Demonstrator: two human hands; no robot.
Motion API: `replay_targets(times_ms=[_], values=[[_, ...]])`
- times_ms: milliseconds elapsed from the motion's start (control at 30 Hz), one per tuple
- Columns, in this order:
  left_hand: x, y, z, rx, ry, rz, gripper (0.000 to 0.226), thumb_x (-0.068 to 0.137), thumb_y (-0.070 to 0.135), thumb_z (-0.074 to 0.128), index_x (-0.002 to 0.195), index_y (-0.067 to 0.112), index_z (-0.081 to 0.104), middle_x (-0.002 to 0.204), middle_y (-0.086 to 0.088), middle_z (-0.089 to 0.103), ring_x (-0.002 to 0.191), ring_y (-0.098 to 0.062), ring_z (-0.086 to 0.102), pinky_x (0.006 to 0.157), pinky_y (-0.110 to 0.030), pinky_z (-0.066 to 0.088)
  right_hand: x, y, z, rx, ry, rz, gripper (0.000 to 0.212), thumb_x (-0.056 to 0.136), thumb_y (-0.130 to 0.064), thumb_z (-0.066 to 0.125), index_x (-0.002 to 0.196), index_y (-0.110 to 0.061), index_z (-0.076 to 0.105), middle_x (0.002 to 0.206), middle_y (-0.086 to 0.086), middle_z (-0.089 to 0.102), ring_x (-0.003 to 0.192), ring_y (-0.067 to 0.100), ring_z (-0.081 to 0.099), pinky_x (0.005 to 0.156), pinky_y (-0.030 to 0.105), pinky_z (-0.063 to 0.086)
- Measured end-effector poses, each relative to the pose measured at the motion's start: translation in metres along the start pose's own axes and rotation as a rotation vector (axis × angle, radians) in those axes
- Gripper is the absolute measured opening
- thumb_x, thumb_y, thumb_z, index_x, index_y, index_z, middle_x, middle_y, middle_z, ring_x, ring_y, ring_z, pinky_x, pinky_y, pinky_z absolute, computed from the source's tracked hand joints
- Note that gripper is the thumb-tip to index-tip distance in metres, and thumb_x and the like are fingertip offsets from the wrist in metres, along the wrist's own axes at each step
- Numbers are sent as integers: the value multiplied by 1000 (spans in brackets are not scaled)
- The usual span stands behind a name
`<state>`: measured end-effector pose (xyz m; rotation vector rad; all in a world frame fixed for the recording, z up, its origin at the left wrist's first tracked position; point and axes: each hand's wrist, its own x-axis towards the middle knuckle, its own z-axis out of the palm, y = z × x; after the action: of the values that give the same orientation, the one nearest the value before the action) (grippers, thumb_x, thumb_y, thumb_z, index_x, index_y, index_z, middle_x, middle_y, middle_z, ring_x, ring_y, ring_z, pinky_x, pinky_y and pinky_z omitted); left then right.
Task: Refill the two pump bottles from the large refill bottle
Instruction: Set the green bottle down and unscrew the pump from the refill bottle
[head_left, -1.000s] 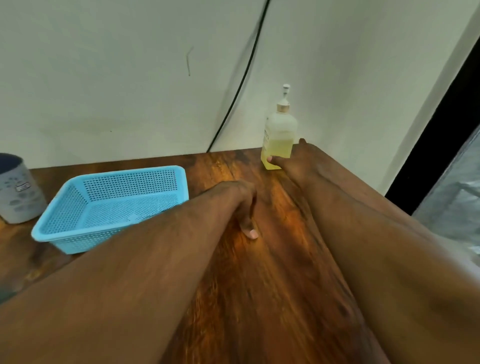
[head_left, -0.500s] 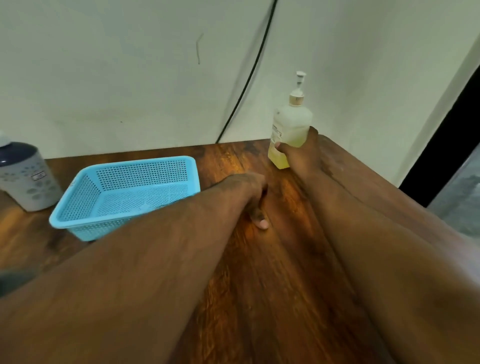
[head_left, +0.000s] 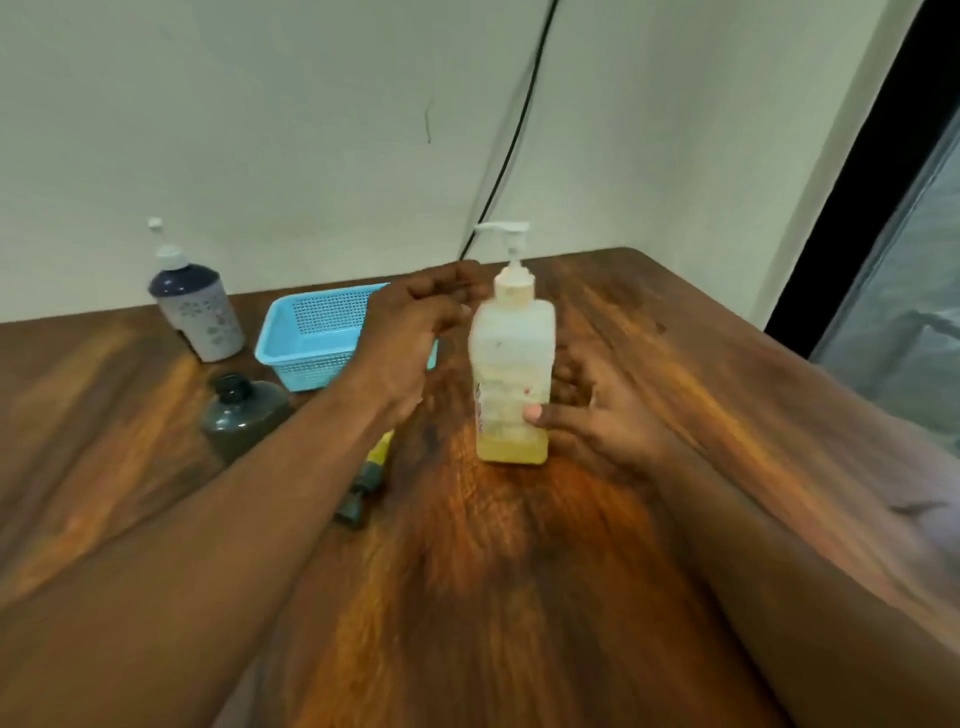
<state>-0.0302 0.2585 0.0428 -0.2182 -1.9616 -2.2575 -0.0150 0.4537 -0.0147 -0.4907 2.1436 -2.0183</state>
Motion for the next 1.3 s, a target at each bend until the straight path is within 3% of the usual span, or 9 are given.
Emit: replay_targets(times_ms=[100, 200, 333, 600, 800, 967, 1133, 1233, 1300], values=[[-38, 14, -11, -168, -168, 6, 28, 84, -1, 59, 96, 17, 77, 96, -6, 74, 86, -19, 68, 81, -32, 55, -10, 3, 27, -9, -85, 5, 73, 75, 1, 73, 134, -23, 39, 125, 5, 60, 115, 20, 60, 92, 40, 53], [-55, 9, -22, -25, -101, 35, 21, 72, 22, 75, 92, 24, 79, 102, -3, 75, 99, -21, 69, 96, -47, 52, -7, 7, 51, 27, -89, -12, 75, 66, -17, 81, 130, -27, 43, 128, 10, 58, 118, 25, 58, 95, 50, 50], [-63, 9, -30, 72, -56, 52, 30, 67, 33, 78, 97, 27, 77, 107, -1, 75, 107, -24, 68, 96, -52, 52, -3, 9, 66, 104, -45, -14, 85, 57, -36, 88, 131, -29, 45, 127, 7, 60, 116, 27, 59, 94, 56, 49], [-61, 13, -14, 211, -9, 125, 19, 84, 16, 73, 102, 22, 72, 100, 5, 74, 90, -4, 70, 76, -20, 56, -12, 17, 75, 39, 107, -108, 78, 71, -29, 81, 137, -20, 42, 124, 5, 63, 112, 23, 63, 91, 48, 53], [-55, 4, -9, 105, 70, 120, 21, 77, 15, 80, 95, 26, 76, 102, -2, 76, 99, -20, 71, 88, -43, 58, -12, 18, 72, -89, 137, -169, 73, 73, -35, 76, 136, -25, 42, 120, -5, 65, 109, 14, 64, 88, 36, 56], [-55, 1, -5, 115, 159, 152, 20, 80, 16, 78, 96, 27, 75, 96, 5, 76, 93, -9, 71, 82, -29, 58, -9, 16, 73, -212, 166, -228, 73, 71, -51, 73, 133, -45, 37, 122, -14, 61, 109, 4, 62, 90, 31, 54], [-58, -8, 3, 403, 253, 304, 27, 88, 27, 70, 114, 21, 71, 90, 29, 61, 86, 25, 54, 77, -9, 49, -10, 21, 81, -313, 254, -279, 72, 76, -51, 67, 139, -35, 35, 127, -13, 57, 110, 3, 59, 87, 29, 54], [-57, -8, 7, 464, 305, 346, 27, 88, 30, 70, 113, 20, 71, 92, 18, 66, 85, 14, 58, 76, -15, 51, -11, 18, 81, -324, 296, -248, 66, 78, -42, 71, 135, -34, 37, 120, -22, 56, 105, -2, 59, 81, 19, 53], [-53, -2, 2, 400, 211, 285, 31, 85, 29, 73, 114, 21, 70, 96, 16, 69, 90, 8, 64, 77, -12, 53, -11, 14, 73, -196, 224, -178, 68, 74, -35, 74, 132, -35, 40, 116, -20, 60, 106, 1, 62, 80, 19, 54]])
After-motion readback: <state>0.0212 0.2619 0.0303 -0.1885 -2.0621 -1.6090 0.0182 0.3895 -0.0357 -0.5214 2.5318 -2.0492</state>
